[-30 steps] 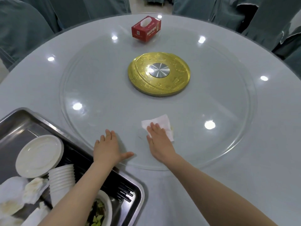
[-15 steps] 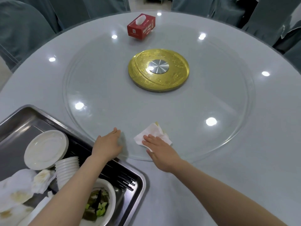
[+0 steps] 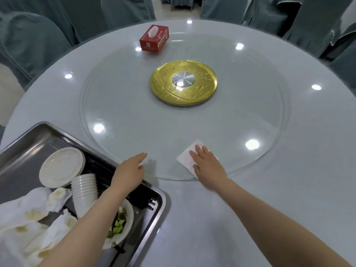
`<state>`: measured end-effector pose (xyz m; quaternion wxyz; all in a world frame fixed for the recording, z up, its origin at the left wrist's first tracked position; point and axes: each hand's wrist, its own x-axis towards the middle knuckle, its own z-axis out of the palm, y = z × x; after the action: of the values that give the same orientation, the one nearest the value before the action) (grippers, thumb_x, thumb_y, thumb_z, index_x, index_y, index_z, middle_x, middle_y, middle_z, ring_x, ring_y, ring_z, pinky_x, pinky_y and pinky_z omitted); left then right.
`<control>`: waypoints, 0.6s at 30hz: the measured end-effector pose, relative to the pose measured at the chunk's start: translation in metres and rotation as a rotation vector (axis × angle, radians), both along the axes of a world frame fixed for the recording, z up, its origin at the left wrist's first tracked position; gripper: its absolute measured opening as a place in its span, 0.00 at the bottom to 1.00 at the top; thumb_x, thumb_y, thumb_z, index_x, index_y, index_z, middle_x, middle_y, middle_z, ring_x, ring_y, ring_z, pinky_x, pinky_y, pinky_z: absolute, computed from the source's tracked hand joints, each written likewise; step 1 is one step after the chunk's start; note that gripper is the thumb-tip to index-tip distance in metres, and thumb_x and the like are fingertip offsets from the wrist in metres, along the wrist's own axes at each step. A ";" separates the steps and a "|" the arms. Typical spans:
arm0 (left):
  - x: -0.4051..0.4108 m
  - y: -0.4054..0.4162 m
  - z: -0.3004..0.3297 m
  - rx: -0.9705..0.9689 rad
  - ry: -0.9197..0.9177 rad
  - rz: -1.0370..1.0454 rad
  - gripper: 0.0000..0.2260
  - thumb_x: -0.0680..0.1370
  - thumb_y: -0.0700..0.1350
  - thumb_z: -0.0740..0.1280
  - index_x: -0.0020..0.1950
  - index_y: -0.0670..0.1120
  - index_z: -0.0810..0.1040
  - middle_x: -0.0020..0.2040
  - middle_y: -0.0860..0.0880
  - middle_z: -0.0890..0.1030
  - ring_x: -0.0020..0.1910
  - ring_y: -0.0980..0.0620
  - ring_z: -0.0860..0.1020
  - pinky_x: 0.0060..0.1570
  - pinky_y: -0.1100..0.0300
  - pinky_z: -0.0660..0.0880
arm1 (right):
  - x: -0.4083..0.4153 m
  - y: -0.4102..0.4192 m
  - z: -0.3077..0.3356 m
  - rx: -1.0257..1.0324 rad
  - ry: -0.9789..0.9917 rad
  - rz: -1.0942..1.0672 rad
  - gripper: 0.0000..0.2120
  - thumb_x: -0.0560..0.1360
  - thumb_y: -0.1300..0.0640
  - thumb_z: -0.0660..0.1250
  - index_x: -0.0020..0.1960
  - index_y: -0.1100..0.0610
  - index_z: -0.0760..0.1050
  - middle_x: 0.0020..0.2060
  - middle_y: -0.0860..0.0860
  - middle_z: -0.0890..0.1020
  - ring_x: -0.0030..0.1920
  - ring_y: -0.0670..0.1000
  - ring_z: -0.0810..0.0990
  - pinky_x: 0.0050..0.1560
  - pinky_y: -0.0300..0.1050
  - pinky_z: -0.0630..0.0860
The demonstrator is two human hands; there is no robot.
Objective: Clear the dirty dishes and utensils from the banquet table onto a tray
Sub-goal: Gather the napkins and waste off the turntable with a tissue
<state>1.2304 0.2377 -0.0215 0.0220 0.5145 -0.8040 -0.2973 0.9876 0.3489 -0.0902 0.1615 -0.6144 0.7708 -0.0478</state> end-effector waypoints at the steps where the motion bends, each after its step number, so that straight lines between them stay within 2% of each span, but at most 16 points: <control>1: 0.001 0.004 0.001 0.006 0.004 0.009 0.22 0.80 0.39 0.58 0.74 0.51 0.67 0.74 0.54 0.68 0.72 0.52 0.67 0.70 0.57 0.61 | -0.002 0.002 -0.001 -0.011 -0.007 0.001 0.25 0.82 0.54 0.53 0.77 0.54 0.54 0.78 0.52 0.52 0.77 0.55 0.49 0.75 0.48 0.49; 3: 0.002 0.012 0.004 0.019 0.003 0.027 0.21 0.80 0.41 0.59 0.74 0.52 0.67 0.73 0.54 0.69 0.71 0.52 0.67 0.69 0.58 0.62 | -0.006 0.008 -0.002 -0.048 -0.036 0.009 0.23 0.81 0.57 0.54 0.76 0.54 0.58 0.78 0.51 0.55 0.77 0.54 0.52 0.74 0.44 0.50; 5: 0.000 0.019 0.008 0.016 -0.004 0.043 0.21 0.80 0.42 0.59 0.73 0.53 0.68 0.72 0.54 0.70 0.71 0.52 0.68 0.67 0.59 0.63 | -0.006 0.013 0.000 -0.098 -0.094 -0.008 0.21 0.81 0.60 0.56 0.73 0.55 0.66 0.76 0.51 0.62 0.75 0.53 0.59 0.71 0.43 0.57; 8: -0.006 0.031 0.015 0.020 -0.022 0.054 0.21 0.80 0.43 0.59 0.73 0.53 0.68 0.71 0.54 0.72 0.70 0.51 0.70 0.64 0.59 0.65 | -0.005 0.018 0.004 -0.186 -0.140 -0.073 0.17 0.77 0.65 0.61 0.62 0.55 0.78 0.64 0.55 0.77 0.62 0.59 0.73 0.56 0.49 0.71; 10: -0.011 0.039 0.019 0.034 -0.016 0.059 0.20 0.80 0.44 0.60 0.73 0.53 0.69 0.70 0.52 0.73 0.68 0.50 0.71 0.62 0.58 0.67 | -0.003 0.019 0.006 -0.182 -0.118 -0.081 0.16 0.75 0.65 0.62 0.59 0.54 0.80 0.58 0.53 0.80 0.56 0.59 0.74 0.51 0.48 0.71; 13: -0.020 0.050 0.025 0.058 0.032 0.078 0.20 0.80 0.44 0.60 0.72 0.53 0.70 0.69 0.48 0.75 0.67 0.50 0.72 0.60 0.59 0.67 | 0.001 0.021 0.007 -0.132 -0.136 -0.037 0.16 0.76 0.63 0.63 0.59 0.52 0.81 0.57 0.52 0.81 0.56 0.57 0.74 0.52 0.44 0.69; 16: -0.026 0.061 0.029 0.104 0.114 0.122 0.19 0.80 0.44 0.61 0.71 0.52 0.71 0.68 0.46 0.75 0.67 0.51 0.73 0.62 0.59 0.66 | 0.006 0.027 0.010 -0.188 -0.361 -0.099 0.19 0.70 0.68 0.63 0.54 0.52 0.83 0.53 0.51 0.83 0.54 0.54 0.79 0.52 0.39 0.72; 18: -0.028 0.066 0.031 0.124 0.145 0.134 0.19 0.80 0.43 0.61 0.71 0.51 0.71 0.68 0.47 0.75 0.67 0.52 0.73 0.65 0.58 0.66 | 0.005 0.031 0.016 -0.292 -0.614 -0.295 0.24 0.68 0.72 0.60 0.54 0.52 0.82 0.49 0.48 0.83 0.52 0.49 0.80 0.48 0.28 0.69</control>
<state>1.2025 0.3038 0.0098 0.0682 0.5445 -0.7441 -0.3809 0.9925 0.3799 -0.0737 0.2872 -0.4705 0.7516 -0.3623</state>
